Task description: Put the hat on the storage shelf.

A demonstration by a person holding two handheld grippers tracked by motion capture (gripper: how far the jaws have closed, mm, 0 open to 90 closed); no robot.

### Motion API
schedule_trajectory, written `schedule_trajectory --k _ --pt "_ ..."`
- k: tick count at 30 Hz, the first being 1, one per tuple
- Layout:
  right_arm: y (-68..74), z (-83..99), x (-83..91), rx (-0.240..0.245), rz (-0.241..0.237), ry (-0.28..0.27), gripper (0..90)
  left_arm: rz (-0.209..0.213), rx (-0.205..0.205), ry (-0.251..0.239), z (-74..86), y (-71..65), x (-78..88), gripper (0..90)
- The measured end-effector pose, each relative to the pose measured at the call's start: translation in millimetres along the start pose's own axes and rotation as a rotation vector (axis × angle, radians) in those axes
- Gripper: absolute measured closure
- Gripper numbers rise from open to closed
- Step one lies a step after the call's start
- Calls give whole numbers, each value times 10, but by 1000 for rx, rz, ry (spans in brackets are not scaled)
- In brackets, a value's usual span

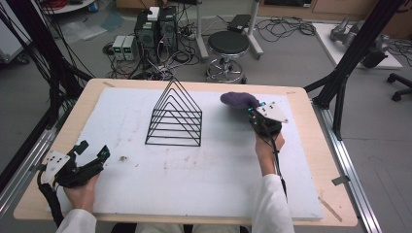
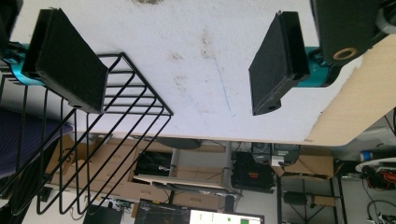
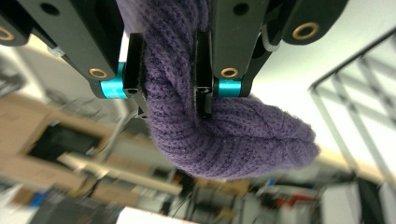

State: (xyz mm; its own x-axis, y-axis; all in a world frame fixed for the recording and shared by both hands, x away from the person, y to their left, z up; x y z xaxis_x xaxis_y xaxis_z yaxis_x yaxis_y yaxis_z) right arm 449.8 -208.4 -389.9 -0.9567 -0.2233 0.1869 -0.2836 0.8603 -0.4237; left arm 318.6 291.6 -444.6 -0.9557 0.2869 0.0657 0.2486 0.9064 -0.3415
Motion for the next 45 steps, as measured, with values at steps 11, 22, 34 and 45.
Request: schedule_trajectory --k 11,22,34,45 --pt "-239 -262 257 -16 154 -167 740 7 -1 6 11 -14 5 198" --pt "-252 -592 549 -49 220 -340 739 9 -3 10 18 -27 8 198" --pt "89 -1146 996 -34 198 -539 735 10 -8 2 4 -34 16 198" --pt "501 -1390 1231 -79 121 -600 730 83 -19 -37 -117 -198 39 198"
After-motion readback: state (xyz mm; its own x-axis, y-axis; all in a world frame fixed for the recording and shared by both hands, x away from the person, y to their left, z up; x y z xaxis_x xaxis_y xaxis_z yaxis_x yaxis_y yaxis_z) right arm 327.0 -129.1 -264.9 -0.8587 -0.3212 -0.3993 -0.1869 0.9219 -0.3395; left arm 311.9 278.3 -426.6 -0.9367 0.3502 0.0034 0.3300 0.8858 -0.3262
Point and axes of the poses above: each handheld gripper's, and its own axes: x roughly backward along the jaws, z roughly out of its underside, y roughly to its left, the point moved 7 cm from there along -x, roughly forward along the jaws, and after that the axes turned 12 degrees about x, right-handed, at the moved point
